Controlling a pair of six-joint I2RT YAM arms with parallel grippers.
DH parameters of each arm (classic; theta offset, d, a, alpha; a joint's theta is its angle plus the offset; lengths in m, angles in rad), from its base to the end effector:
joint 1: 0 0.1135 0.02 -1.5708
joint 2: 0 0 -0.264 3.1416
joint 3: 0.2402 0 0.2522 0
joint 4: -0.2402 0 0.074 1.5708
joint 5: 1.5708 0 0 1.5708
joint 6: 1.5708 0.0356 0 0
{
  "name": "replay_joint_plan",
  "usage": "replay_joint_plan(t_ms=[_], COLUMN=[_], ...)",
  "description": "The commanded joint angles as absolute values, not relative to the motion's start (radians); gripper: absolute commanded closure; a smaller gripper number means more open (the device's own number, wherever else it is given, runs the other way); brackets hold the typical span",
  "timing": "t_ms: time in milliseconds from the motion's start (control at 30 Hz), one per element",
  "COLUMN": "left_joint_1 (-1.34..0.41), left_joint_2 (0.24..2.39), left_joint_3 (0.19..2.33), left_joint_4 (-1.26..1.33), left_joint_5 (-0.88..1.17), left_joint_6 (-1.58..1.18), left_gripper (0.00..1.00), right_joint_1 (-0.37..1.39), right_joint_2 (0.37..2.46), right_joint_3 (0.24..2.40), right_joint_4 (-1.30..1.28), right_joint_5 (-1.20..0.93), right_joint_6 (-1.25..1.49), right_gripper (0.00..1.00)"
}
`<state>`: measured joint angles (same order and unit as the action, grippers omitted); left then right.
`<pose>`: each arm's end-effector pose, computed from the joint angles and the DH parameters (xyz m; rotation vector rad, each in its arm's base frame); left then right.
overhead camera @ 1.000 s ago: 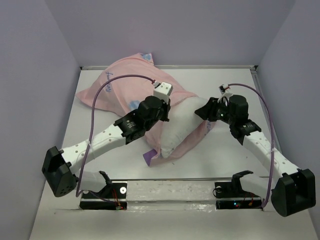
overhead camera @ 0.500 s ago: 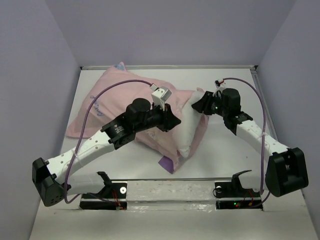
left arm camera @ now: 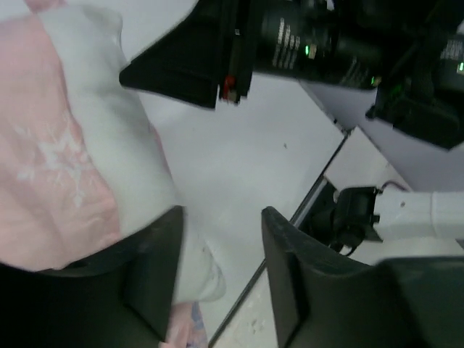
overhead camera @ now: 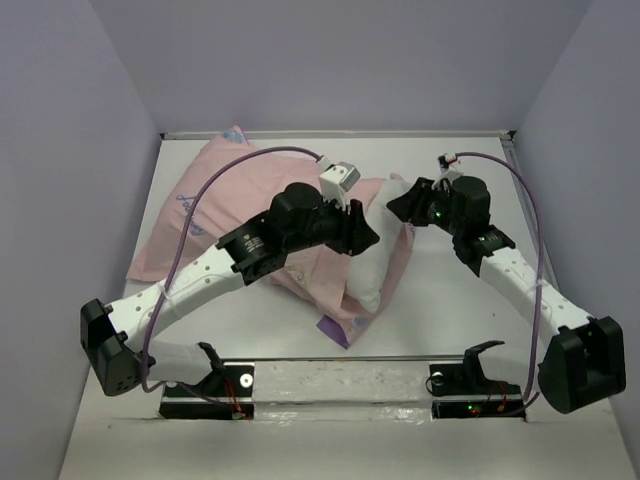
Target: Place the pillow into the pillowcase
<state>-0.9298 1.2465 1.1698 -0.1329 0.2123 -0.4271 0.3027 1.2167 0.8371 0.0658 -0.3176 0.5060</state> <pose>0.1681 -0.2378 0.3822 0.6391 1.8217 -1.1369 0.2647 0.0943 0.2928 -0.0279 1.9587 0.8429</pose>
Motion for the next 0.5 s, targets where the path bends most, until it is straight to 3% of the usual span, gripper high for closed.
replay_joint_plan(t_ms=[0, 33, 133, 467], left_joint_1=[-1.003, -1.049, -1.104, -1.172], left_joint_2=[1.369, 1.447, 1.589, 1.882], left_joint_3=[1.416, 1.446, 1.531, 1.710], left_joint_4=[-0.263, -0.328, -0.405, -0.448], left_joint_5=[-0.093, -0.226, -0.416, -0.734], left_joint_6=[-0.301, -0.263, -0.227, -0.123], left_gripper=[0.36, 0.27, 0.17, 0.08], right_joint_1=[0.313, 0.313, 0.313, 0.313], right_joint_2=[1.059, 1.036, 0.957, 0.739], right_joint_3=[0.844, 0.832, 0.790, 0.664], right_joint_4=[0.038, 0.031, -0.030, -0.146], right_joint_5=[-0.224, -0.195, -0.120, 0.147], right_joint_6=[0.476, 0.477, 0.492, 0.522], right_gripper=[0.62, 0.72, 1.00, 1.00])
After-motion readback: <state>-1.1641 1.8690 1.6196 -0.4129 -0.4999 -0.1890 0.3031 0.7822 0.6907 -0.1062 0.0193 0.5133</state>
